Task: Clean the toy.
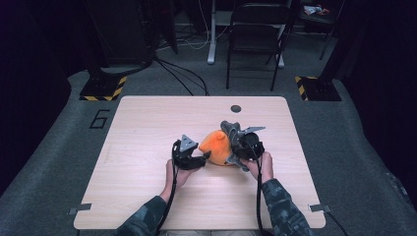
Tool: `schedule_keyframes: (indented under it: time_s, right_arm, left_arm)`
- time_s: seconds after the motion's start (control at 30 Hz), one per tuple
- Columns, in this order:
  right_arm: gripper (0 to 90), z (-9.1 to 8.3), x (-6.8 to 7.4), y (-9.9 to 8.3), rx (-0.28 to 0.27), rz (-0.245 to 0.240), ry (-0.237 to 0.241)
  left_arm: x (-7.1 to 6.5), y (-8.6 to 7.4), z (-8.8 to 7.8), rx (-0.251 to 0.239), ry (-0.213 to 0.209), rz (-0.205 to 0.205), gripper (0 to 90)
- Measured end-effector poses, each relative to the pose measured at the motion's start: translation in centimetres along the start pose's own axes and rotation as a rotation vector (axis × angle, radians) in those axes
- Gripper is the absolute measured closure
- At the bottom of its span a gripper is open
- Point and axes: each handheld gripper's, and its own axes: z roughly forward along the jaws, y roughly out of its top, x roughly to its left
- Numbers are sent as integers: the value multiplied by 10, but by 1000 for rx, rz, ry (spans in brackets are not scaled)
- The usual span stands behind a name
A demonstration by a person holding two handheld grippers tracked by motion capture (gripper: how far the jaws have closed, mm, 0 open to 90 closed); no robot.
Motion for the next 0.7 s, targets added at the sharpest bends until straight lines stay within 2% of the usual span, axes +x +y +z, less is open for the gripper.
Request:
schedule_keyframes:
  time_s: [0.07, 0.1, 0.17, 0.27, 0.4, 0.57, 0.63, 0.7]
  right_arm:
    - [719, 0, -2, 0, 4, -2, -4]
    - [719, 0, -3, -1, 9, -3, -4]
    - [719, 1, -4, -1, 6, -2, -4]
    - [719, 1, -5, -1, 9, 2, -6]
    - [720, -1, -6, 0, 6, -8, -20]
    - [722, -15, -11, 6, -5, 13, -19]
    - [723, -23, -11, 10, -30, 13, -16]
    - [725, -31, -9, 14, -57, 14, -12]
  left_arm:
    - [6, -3, 3, 12, 5, -32, 335]
    - [8, -4, 4, 9, -8, -55, 332]
    - [10, -5, 5, -9, -38, -70, 367]
    - [8, -5, 7, -24, -76, -44, 521]
    - [2, -4, 9, -41, -56, -13, 752]
    - [-2, 2, 4, -64, -21, 33, 828]
    - [-4, 6, 1, -91, -5, 43, 845]
    - [-6, 11, -3, -93, -7, 71, 858]
